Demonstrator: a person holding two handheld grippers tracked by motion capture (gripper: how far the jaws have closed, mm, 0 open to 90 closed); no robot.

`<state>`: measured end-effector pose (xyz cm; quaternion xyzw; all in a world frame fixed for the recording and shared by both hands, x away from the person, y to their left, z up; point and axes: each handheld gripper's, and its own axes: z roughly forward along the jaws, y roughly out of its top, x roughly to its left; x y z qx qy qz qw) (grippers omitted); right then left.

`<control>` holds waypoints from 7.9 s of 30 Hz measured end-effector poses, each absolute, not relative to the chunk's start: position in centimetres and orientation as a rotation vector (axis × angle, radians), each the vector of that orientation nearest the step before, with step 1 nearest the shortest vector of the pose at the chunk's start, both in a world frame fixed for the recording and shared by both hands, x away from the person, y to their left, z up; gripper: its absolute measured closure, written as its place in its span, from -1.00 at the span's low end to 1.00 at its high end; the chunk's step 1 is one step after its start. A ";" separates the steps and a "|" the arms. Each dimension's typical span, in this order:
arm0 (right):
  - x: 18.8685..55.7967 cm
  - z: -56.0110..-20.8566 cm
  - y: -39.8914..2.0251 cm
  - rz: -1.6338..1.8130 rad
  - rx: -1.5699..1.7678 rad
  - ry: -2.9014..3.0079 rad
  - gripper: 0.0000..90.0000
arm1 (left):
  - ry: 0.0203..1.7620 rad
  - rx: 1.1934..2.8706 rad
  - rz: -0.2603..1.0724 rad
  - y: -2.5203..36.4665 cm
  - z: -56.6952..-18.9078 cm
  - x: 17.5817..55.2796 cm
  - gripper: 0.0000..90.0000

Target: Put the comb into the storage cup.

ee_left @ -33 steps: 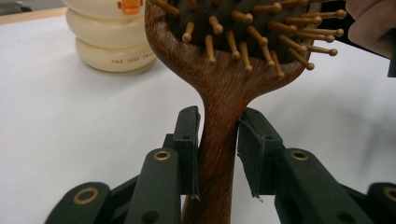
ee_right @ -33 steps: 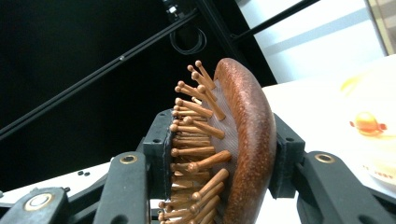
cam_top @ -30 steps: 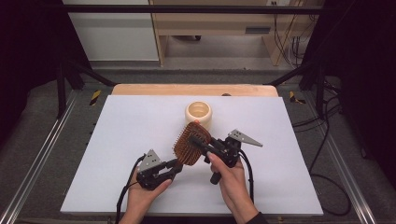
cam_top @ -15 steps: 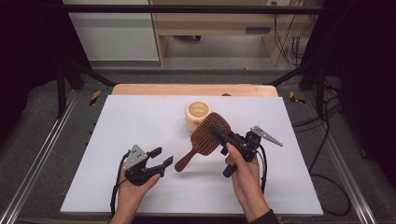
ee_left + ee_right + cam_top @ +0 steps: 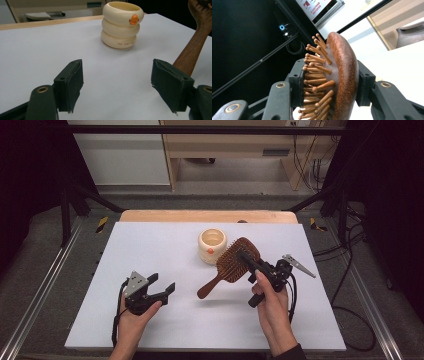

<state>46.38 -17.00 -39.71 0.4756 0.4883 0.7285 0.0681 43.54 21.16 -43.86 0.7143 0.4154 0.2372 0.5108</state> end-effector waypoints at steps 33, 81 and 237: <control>46.3 -39.3 -18.4 2.142 1.423 1.440 0.16 | 1.107 1.543 0.785 28.7 -42.8 43.5 -0.86; 51.1 -26.7 -14.2 1.957 1.180 1.609 0.16 | 1.083 1.489 0.841 30.9 -44.0 40.7 -0.91; 59.8 -25.9 -10.4 1.643 1.157 1.668 0.15 | 1.039 1.489 0.839 31.4 -44.1 41.0 -0.95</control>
